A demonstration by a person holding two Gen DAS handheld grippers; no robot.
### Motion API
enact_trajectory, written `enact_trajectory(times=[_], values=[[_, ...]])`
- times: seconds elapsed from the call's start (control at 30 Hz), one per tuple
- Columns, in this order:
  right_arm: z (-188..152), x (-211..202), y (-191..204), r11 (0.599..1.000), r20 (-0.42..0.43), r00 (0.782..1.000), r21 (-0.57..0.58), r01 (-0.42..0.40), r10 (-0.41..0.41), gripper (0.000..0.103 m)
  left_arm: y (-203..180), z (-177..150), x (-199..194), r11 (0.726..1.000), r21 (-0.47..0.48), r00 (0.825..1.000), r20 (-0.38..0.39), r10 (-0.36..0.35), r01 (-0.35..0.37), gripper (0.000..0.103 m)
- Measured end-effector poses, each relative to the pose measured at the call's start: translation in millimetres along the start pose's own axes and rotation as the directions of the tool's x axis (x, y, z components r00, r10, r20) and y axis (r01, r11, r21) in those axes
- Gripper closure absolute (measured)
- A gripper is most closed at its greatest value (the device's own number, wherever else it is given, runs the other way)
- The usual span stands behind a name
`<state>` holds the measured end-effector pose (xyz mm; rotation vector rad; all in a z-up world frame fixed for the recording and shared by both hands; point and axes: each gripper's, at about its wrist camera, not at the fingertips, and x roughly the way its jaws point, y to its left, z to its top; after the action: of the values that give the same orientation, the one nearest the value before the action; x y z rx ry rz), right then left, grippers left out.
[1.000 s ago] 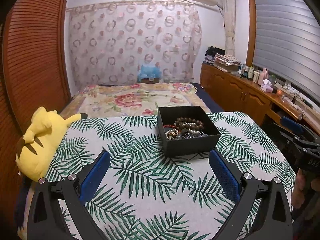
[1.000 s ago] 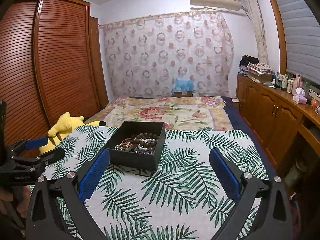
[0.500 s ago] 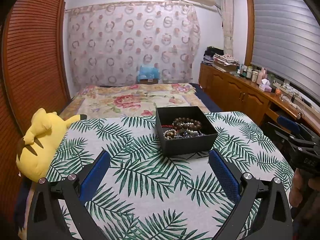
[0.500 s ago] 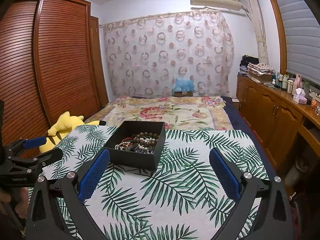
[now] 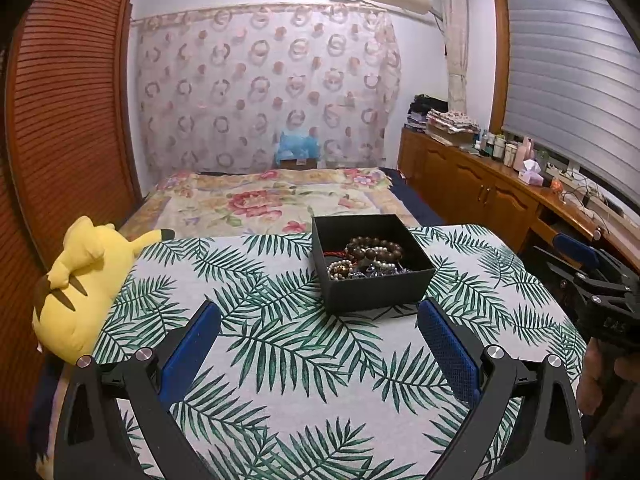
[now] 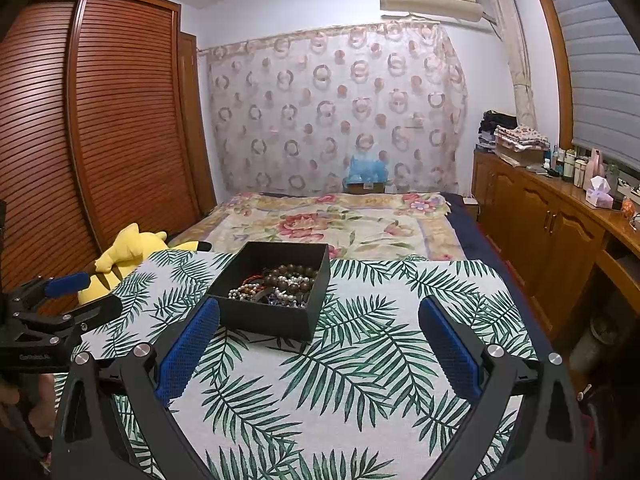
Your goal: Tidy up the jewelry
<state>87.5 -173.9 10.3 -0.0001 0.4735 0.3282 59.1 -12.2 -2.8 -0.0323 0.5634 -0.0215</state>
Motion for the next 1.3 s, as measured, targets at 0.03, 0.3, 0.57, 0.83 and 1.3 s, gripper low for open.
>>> enact_trajectory(times=[0.03,0.3,0.57,0.83,1.3], values=[[0.1,-0.2,0.0,1.000,0.001,1.000,0.000,0.000,0.000,0.002,0.0,0.0,0.1,1.000,0.000,1.000,0.000,0.000,0.000,0.008],[-0.3,0.3,-0.2,1.000,0.000,1.000,-0.001,0.001,-0.001,0.002,-1.1,1.7,-1.9,1.000,0.000,1.000,0.003,-0.001,0.001,0.008],[-0.3,0.3,0.1,1.000,0.002,1.000,0.000,0.000,0.000,0.002,-1.1,1.2,-2.2,1.000,0.000,1.000,0.002,0.000,0.000,0.008],[0.0,0.0,1.2,1.000,0.002,1.000,-0.002,0.000,0.000,0.002,0.0,1.4,-2.5,1.000,-0.003,1.000,0.001,0.003,-0.003,0.008],[-0.6,0.7,1.2,1.000,0.001,1.000,-0.002,0.001,-0.001,0.002,0.3,1.5,-2.6,1.000,-0.006,1.000,0.001,0.003,-0.003,0.008]])
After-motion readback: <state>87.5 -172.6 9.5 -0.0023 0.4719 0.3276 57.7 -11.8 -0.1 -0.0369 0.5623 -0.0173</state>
